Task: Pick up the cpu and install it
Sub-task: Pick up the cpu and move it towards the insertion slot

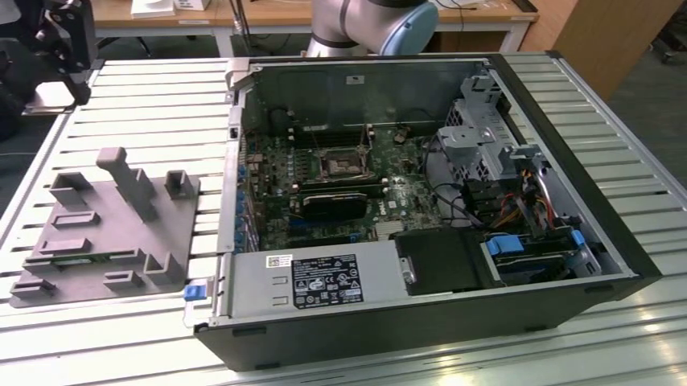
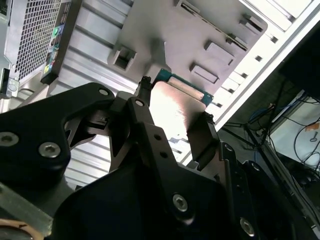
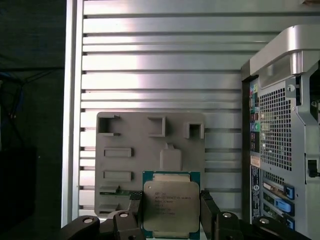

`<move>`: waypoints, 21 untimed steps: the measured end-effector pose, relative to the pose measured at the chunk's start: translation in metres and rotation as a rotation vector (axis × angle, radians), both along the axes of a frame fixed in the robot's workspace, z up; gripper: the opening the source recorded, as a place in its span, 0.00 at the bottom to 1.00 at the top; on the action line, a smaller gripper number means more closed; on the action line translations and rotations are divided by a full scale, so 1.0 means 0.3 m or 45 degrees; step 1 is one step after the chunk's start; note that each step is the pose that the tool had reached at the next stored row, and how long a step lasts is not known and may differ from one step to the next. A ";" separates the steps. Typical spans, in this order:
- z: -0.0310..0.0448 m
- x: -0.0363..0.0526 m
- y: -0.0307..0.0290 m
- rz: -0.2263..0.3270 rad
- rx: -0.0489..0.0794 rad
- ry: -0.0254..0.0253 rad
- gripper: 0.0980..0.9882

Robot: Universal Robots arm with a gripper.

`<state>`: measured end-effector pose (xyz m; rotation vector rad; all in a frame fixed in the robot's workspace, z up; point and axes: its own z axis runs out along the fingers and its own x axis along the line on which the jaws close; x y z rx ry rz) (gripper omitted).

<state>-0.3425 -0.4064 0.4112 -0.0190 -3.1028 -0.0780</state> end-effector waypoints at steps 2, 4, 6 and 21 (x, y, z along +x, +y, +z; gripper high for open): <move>0.000 0.010 0.002 0.000 0.000 -0.0001 0.50; 0.000 0.018 0.005 0.000 0.000 0.0000 0.50; -0.001 0.048 0.012 0.000 0.000 0.0000 0.50; -0.002 0.129 0.028 0.000 0.000 0.0001 0.50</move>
